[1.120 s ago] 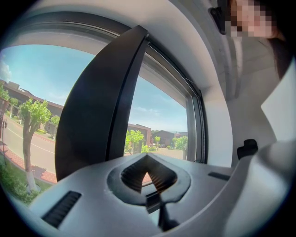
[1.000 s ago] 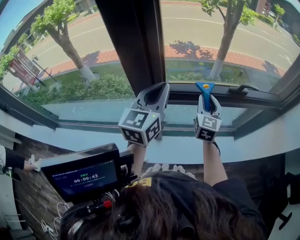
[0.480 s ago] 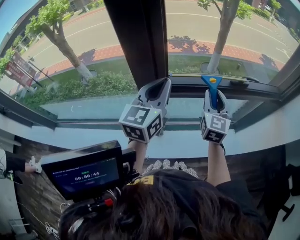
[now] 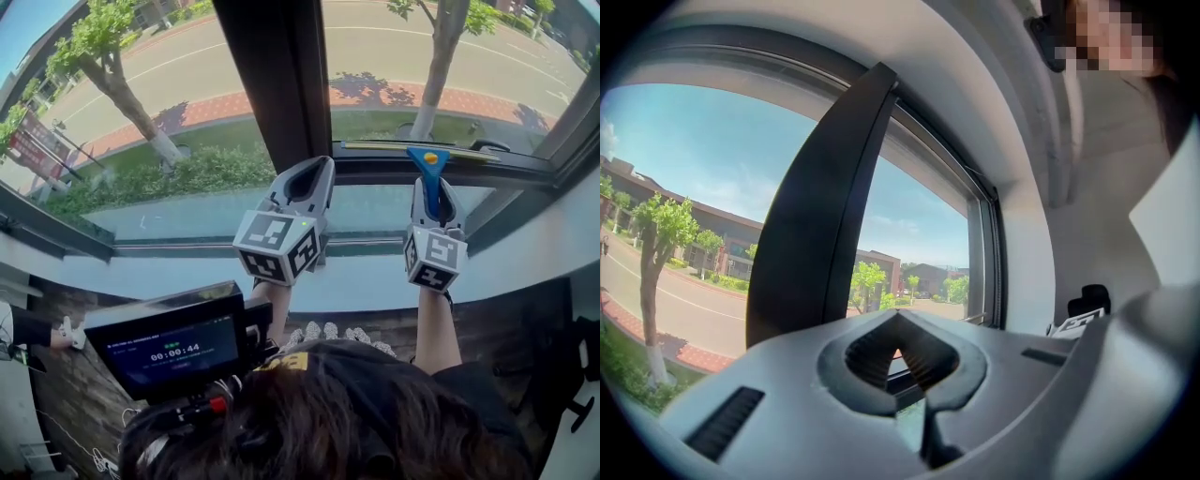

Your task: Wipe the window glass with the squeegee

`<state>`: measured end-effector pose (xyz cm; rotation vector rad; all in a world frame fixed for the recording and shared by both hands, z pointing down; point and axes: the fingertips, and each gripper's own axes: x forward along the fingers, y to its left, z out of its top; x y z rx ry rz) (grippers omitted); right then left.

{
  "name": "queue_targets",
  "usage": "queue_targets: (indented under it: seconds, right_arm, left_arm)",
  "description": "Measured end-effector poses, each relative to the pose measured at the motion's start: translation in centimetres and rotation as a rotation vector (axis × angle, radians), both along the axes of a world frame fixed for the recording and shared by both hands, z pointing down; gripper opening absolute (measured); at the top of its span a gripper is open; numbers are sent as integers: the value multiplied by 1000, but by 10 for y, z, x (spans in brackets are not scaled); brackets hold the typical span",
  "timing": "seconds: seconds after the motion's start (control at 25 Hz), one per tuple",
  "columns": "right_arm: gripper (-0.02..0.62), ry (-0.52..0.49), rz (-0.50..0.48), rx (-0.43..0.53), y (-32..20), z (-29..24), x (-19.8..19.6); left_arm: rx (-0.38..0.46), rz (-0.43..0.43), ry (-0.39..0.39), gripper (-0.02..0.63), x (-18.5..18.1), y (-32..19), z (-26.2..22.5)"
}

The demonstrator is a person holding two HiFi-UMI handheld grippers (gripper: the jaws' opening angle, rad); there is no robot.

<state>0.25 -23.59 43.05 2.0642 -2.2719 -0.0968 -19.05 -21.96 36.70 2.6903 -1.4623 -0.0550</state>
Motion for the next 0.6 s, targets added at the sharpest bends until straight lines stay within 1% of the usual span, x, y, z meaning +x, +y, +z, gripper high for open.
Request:
queue_targets:
  seconds: [0.08,0.12,0.24,0.32,0.4,0.6]
  right_arm:
    - [141,-2,-2,6,29,0,11]
    - [141,-3,-5,8,35,-1,14]
    - [141,-4,-17,8,36,-4,14]
    - [141,11,-27,5,47,-5,19]
    - [141,31,-42,7,72,-6,33]
    - [141,28,-87,8,135,-6,68]
  left_arm:
    - [10,-11,1,2,8,28,0]
    - [15,-19,3,2,10,35,0]
    - [18,-43,11,2,8,36,-3]
    - [16,-54,19,2,13,48,-2]
    - [10,-76,32,2,26,71,1]
    - [0,-126,52,2,57,133,16]
